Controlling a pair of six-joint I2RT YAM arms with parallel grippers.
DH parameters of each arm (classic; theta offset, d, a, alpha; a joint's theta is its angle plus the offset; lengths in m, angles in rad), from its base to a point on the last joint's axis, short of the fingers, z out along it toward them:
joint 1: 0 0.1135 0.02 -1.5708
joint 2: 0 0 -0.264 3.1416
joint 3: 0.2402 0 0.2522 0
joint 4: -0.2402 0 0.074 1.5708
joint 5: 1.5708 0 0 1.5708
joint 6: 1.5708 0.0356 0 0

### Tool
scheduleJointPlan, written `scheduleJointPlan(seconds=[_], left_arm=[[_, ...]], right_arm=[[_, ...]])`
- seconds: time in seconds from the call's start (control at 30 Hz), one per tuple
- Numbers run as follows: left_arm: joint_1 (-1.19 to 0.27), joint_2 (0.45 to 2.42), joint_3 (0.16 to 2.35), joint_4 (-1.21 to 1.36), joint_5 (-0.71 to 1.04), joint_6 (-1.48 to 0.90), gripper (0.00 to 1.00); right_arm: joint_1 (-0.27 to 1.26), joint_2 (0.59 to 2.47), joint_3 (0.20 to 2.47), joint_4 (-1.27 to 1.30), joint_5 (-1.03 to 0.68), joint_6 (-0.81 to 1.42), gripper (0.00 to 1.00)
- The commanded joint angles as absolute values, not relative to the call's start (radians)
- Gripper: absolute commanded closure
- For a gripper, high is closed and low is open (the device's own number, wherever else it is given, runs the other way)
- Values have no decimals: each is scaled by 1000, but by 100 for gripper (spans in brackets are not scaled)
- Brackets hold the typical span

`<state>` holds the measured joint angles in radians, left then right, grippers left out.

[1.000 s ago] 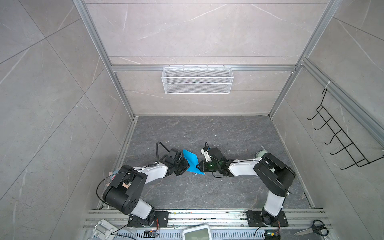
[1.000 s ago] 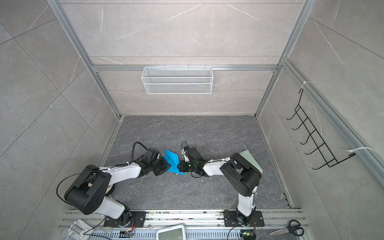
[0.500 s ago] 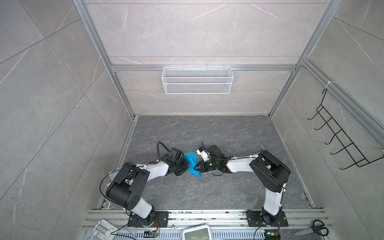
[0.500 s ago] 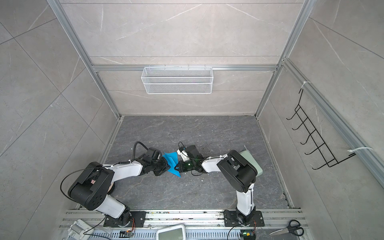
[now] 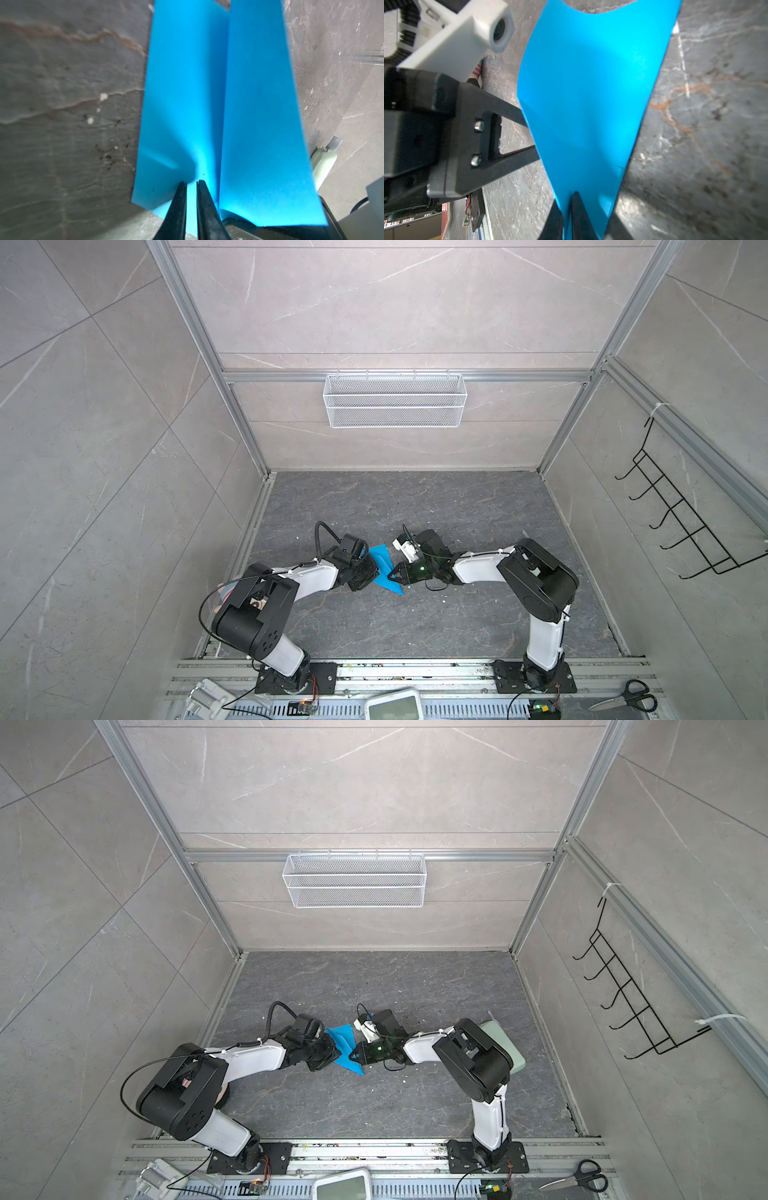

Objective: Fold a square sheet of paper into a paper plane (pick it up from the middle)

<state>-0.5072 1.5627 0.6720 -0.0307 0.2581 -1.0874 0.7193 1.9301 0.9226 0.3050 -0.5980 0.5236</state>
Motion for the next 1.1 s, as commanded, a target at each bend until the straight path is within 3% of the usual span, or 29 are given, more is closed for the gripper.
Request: scheduleJointPlan(seconds=[0.0, 0.4, 0.67, 1.07], left_arm=[[-509, 1534, 684, -103, 222, -1064, 82], [-510, 1542, 689, -99, 234, -1066, 81], [-509, 1530, 690, -109, 228, -1065, 81], [-510, 1462, 706, -106, 232, -1021, 77]], right_arm=[[718, 1947, 909, 326, -619, 523, 85], [716, 1938, 893, 343, -627, 508, 78], [712, 1959, 896, 345, -638, 526, 91], [674, 1995, 883, 420, -722, 626, 94]])
